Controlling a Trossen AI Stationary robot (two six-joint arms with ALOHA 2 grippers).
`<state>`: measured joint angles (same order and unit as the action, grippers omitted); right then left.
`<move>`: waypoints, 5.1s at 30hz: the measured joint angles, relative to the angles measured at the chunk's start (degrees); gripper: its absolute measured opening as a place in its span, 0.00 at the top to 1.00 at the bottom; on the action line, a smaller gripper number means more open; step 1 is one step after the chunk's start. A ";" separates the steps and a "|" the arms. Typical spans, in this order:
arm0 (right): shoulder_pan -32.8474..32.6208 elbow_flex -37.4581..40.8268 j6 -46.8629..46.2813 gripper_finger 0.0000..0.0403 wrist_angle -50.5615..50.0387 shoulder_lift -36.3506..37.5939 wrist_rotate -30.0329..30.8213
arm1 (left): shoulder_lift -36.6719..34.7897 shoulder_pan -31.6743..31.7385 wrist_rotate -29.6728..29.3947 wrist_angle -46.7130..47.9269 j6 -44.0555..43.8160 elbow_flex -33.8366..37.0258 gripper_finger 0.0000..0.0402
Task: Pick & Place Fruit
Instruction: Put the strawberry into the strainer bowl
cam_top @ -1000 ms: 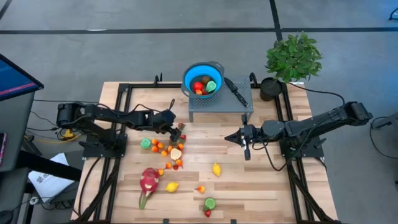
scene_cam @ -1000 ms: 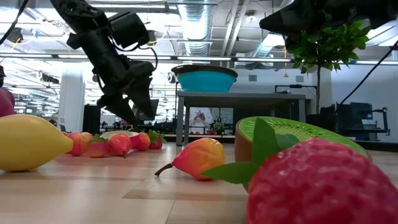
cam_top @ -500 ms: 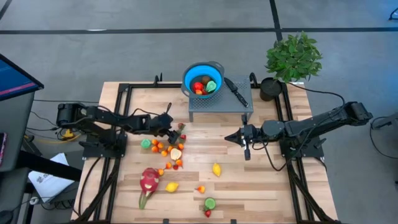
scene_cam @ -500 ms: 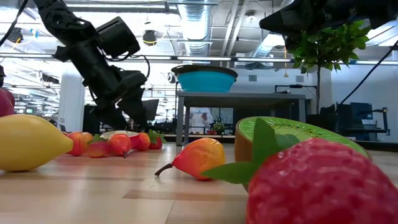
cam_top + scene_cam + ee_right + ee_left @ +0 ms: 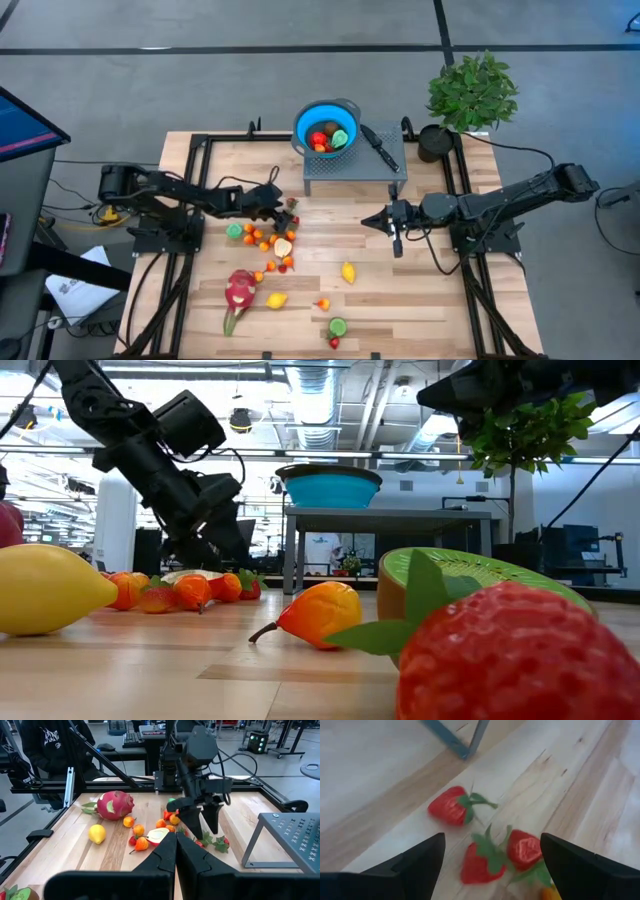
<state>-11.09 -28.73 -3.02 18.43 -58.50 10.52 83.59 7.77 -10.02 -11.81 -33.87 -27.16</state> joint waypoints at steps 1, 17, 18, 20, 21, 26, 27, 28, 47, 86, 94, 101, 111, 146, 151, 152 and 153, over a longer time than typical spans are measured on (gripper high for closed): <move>0.00 0.00 0.02 1.00 0.13 0.00 0.00 | 1.11 0.00 0.84 -1.64 0.50 0.00 0.21; -0.02 0.00 0.02 1.00 0.05 0.00 0.00 | 4.87 0.00 2.45 -3.57 0.64 -0.07 0.21; -0.02 0.00 0.02 1.00 0.05 0.00 0.00 | 4.87 0.00 2.45 -3.57 0.64 -0.07 0.21; -0.02 0.00 0.00 1.00 0.05 0.00 0.00 | 4.87 0.00 2.45 -3.61 0.64 -0.07 0.21; -0.02 0.00 0.00 1.00 0.05 0.00 0.00 | 4.87 0.00 2.45 -3.62 0.64 -0.07 0.21; -0.02 0.00 0.00 1.00 0.05 0.00 0.00 | 4.87 0.00 2.45 -3.71 0.64 -0.07 0.21; -0.02 0.00 0.00 1.00 0.05 0.00 0.00 | 4.87 0.00 2.45 -3.78 0.64 -0.07 0.21; -0.02 0.00 0.00 1.00 0.05 0.00 0.00 | 4.87 0.01 2.45 -3.83 0.64 -0.07 0.21; 0.02 0.00 0.02 1.00 -0.27 0.00 0.00 | -6.59 2.04 3.78 -3.53 3.99 -0.09 0.21; -0.12 0.02 -2.29 1.00 -2.60 0.00 -0.01 | -12.11 5.40 4.35 14.41 35.43 -0.09 0.21; -0.13 0.02 -4.59 1.00 -2.81 0.00 0.00 | -11.20 5.40 3.71 16.52 35.20 -0.09 0.21; -0.13 0.02 -4.55 1.00 -2.81 0.02 0.00 | -6.84 4.50 -0.03 16.59 34.52 -0.07 0.21; -0.04 0.02 -3.91 1.00 -2.98 0.00 0.00 | -0.69 1.32 4.13 9.98 34.44 -0.07 0.21; -0.07 0.02 -3.98 1.00 -3.22 0.00 0.00 | 3.73 1.27 4.01 3.34 30.17 -0.11 0.55; -0.07 0.02 -4.05 1.00 -3.20 0.00 0.00 | 3.73 1.27 3.98 3.23 30.15 -0.09 0.60; -0.07 0.02 -4.06 1.00 -3.22 0.00 0.00 | 3.73 1.27 3.98 3.21 30.14 -0.09 0.61; -0.07 0.02 -4.06 1.00 -3.20 0.00 0.00 | 3.73 1.27 3.98 3.18 30.16 -0.09 0.62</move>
<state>-11.16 -28.71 -7.08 15.22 -58.50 10.52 87.33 9.04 -6.04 -8.63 -3.71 -27.24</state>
